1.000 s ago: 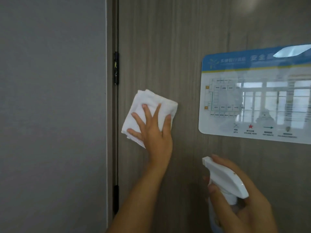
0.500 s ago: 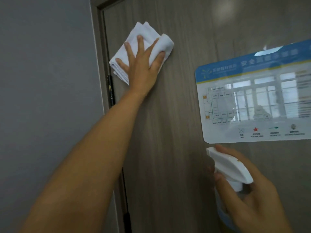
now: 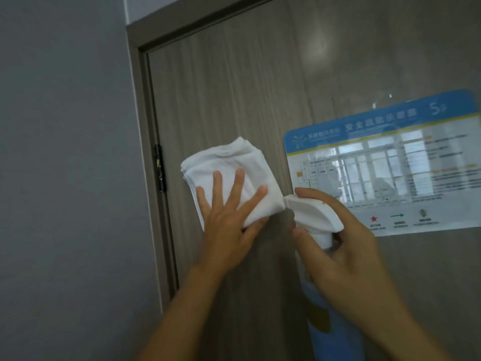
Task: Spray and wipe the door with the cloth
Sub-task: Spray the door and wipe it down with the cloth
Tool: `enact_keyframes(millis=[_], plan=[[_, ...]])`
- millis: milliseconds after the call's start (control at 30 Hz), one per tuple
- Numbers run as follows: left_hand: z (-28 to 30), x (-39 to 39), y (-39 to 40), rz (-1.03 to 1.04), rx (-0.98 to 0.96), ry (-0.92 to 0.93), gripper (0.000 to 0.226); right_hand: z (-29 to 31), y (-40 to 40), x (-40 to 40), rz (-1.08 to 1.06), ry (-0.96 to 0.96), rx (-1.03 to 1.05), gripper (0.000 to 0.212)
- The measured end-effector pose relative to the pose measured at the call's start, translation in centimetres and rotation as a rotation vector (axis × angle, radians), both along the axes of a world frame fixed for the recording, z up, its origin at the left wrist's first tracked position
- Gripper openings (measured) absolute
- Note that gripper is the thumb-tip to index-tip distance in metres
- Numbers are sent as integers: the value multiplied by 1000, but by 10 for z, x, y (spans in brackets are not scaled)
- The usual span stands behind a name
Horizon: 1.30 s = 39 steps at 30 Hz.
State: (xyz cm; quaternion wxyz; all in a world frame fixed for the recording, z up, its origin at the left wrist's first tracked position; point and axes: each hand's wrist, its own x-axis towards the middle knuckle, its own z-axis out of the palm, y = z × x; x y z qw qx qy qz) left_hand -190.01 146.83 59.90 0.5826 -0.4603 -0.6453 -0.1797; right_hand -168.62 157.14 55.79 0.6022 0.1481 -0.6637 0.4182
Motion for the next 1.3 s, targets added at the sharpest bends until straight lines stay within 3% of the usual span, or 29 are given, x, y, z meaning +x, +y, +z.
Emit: enact_keyframes(millis=[200, 400, 533, 633, 767, 833, 933, 1033, 1167, 1300], plan=[[-110, 15, 0, -49, -10, -101, 55, 9, -9, -1, -57, -33, 62, 44], [-243, 14, 10, 202, -16, -120, 70, -19, -18, 9, -37, -105, 90, 45], [-263, 9, 17, 300, 123, -108, 71, -48, -18, 17, 19, -136, 74, 45], [-241, -11, 18, 330, 109, -117, 69, -62, -20, 18, -14, -98, 49, 47], [-170, -12, -10, 138, 62, -252, 60, -50, -25, 20, -27, -32, 57, 49], [-114, -7, -22, 40, 111, -304, 57, -35, -23, 19, 7, -8, 69, 43], [-29, -24, -25, -83, 226, -285, 58, -11, -19, 15, -40, 35, 106, 52], [51, -30, -23, -77, 323, -255, 64, 9, -13, 11, -70, 76, 107, 54], [144, 7, -14, -205, 493, -346, 55, 35, -2, 5, -84, 134, 78, 47], [215, 15, 3, -139, 547, -293, 61, 73, 16, -7, -152, 160, 52, 48]])
